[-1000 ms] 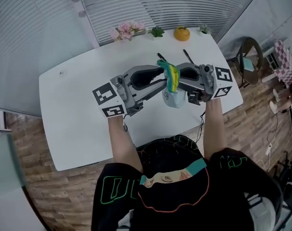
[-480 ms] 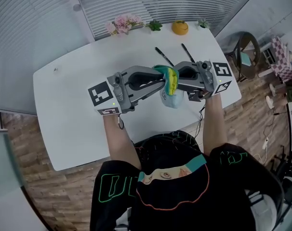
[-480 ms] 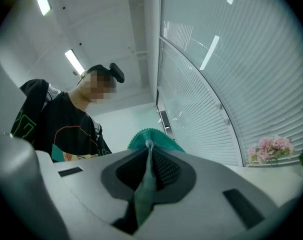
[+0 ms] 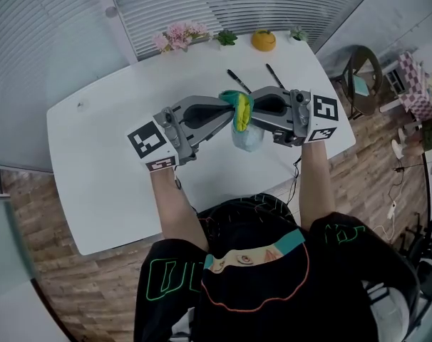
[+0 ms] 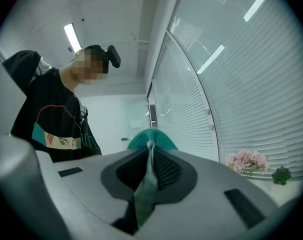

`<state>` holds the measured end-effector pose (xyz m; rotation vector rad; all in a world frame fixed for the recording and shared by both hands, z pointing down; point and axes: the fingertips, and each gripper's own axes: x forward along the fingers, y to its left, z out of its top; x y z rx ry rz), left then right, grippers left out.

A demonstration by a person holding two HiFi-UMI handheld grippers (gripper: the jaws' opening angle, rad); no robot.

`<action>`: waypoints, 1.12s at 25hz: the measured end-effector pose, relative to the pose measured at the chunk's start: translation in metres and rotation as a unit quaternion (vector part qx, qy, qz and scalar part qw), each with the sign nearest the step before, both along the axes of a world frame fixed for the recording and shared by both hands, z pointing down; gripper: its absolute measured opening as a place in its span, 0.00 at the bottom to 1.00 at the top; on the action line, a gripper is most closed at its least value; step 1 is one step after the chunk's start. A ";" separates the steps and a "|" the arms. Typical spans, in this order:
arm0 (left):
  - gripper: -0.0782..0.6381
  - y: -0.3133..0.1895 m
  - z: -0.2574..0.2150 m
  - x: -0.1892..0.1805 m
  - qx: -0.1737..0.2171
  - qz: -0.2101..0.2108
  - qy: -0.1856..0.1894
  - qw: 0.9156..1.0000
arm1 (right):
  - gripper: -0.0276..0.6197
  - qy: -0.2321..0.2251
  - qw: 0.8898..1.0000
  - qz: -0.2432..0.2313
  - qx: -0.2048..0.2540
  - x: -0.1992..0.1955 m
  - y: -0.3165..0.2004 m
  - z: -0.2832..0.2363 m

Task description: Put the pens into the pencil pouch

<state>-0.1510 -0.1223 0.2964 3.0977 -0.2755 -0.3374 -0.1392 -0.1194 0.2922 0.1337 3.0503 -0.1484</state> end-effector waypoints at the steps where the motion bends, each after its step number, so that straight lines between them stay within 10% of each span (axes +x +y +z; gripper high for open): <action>1: 0.10 -0.001 0.000 -0.001 0.000 -0.003 0.000 1.000 | 0.08 0.001 1.000 0.005 0.005 -0.001 -0.001 0.000; 20: 0.10 -0.006 0.015 -0.034 -0.021 -0.052 0.016 0.998 | 0.07 0.031 0.994 0.105 0.025 0.036 -0.015 0.008; 28: 0.10 -0.004 0.031 -0.021 -0.048 -0.044 -0.008 0.998 | 0.12 0.049 0.991 0.119 -0.033 0.052 -0.009 0.028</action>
